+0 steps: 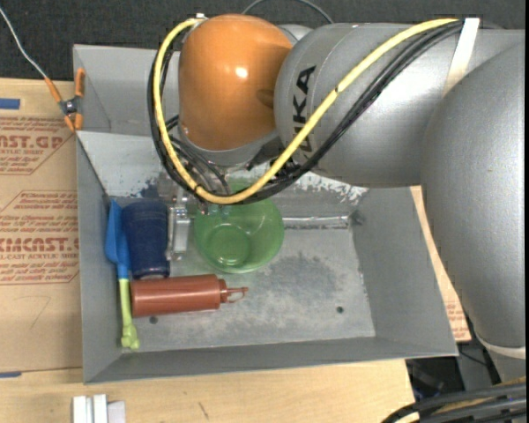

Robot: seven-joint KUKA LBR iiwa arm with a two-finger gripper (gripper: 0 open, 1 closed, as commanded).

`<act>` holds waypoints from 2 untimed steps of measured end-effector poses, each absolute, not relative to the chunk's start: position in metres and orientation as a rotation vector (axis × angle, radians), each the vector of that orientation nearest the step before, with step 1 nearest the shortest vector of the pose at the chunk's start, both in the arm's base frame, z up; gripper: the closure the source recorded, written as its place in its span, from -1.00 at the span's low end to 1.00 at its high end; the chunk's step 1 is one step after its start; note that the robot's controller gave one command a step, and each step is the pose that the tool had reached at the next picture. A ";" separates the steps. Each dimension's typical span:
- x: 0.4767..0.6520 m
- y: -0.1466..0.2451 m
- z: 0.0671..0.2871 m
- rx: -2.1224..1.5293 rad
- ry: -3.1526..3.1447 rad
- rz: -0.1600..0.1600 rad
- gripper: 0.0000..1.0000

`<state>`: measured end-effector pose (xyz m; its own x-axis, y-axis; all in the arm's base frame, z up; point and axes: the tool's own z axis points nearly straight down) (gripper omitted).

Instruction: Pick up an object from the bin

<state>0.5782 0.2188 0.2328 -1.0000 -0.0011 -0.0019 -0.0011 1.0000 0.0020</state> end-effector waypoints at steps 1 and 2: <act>0.527 0.210 0.133 -0.037 3.145 0.005 -1.00; 0.516 0.195 0.069 0.148 3.138 0.001 1.00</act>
Offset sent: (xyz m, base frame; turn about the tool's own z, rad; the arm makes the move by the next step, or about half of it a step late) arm -0.0622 -0.0227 -0.1628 0.0942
